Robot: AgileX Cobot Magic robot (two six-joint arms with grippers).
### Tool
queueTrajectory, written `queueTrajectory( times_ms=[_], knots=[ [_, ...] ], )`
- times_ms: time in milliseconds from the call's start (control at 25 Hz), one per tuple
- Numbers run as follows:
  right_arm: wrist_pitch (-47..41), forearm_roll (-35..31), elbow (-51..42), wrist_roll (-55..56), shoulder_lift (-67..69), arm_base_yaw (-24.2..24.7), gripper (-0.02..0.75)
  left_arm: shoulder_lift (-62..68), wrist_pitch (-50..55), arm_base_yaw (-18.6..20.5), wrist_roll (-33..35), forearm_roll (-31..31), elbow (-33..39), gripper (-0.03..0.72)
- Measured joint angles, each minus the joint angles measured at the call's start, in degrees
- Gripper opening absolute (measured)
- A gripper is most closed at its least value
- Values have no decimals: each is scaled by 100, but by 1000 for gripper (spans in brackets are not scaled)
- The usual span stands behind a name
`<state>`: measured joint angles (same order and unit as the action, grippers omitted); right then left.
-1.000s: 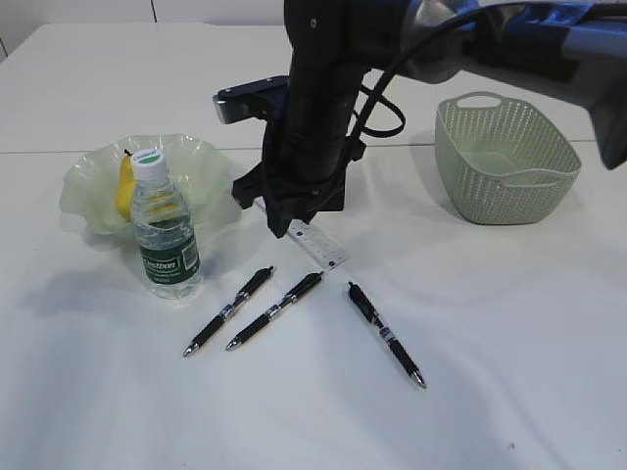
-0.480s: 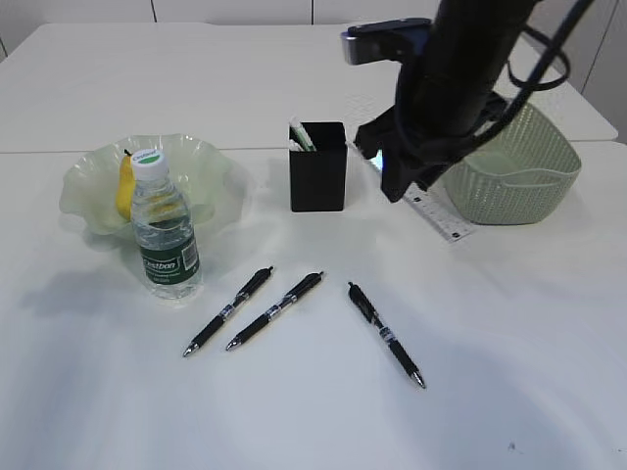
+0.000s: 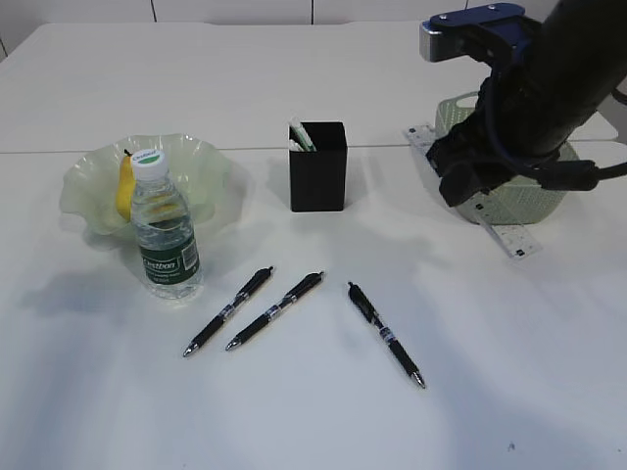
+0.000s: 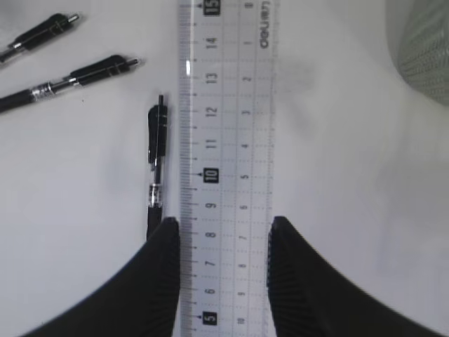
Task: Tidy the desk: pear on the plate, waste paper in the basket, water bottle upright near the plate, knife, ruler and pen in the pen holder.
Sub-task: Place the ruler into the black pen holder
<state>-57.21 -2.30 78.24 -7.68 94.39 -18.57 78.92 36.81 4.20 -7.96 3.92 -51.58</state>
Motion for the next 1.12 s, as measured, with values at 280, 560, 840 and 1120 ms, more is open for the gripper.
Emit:
queueTrajectory(
  times_ms=[280,560,840,1120],
  knots=[
    [1366,0,-105,0,39,0,276,0,44,0,0,0,0,475],
    [2733,-61,-105,-9,492,0,276,0,142,0,0,0,0,475],
    [4069,-268,-113,-9,1150,0,276,0,151,0,0,0,0,475],
    [5123,-353,-113,-9,1479,0,276,0,151,0,0,0,0,475]
  ],
)
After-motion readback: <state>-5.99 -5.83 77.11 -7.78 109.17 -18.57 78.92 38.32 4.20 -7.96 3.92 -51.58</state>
